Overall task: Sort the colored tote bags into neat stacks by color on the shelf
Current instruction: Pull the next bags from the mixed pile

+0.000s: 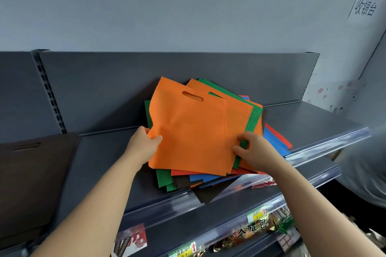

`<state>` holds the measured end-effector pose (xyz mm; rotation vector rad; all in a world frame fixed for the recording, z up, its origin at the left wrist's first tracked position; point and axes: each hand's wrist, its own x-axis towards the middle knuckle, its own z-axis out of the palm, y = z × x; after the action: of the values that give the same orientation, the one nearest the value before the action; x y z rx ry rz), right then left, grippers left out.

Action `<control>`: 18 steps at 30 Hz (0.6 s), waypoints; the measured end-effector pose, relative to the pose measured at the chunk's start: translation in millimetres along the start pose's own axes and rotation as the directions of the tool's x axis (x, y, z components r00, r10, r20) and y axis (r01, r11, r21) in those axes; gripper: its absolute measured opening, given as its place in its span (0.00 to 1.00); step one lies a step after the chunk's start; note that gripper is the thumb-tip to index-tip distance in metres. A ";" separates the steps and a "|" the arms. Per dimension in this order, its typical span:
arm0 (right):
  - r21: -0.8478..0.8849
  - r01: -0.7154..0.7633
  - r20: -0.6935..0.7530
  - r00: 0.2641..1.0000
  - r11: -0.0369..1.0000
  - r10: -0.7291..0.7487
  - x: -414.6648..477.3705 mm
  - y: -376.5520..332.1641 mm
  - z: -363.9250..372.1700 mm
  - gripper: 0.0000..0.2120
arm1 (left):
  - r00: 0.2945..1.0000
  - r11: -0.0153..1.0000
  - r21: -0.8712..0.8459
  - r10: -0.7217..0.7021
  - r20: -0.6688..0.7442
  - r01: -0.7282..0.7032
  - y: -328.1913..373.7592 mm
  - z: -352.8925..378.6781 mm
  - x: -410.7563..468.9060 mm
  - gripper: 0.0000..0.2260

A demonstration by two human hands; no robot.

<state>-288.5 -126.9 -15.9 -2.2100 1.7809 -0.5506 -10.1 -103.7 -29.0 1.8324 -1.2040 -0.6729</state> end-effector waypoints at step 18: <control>0.050 -0.203 -0.015 0.979 0.978 0.204 -25.5 -47.2 6.1 0.17 | 0.984 0.983 0.054 0.176 -0.027 -0.174 -7.6 -31.9 -11.2 0.06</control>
<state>-248.9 -91.9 -4.9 -1.9662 1.9536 -0.5657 14.0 -80.9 -19.0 1.7479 -1.3541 -0.5165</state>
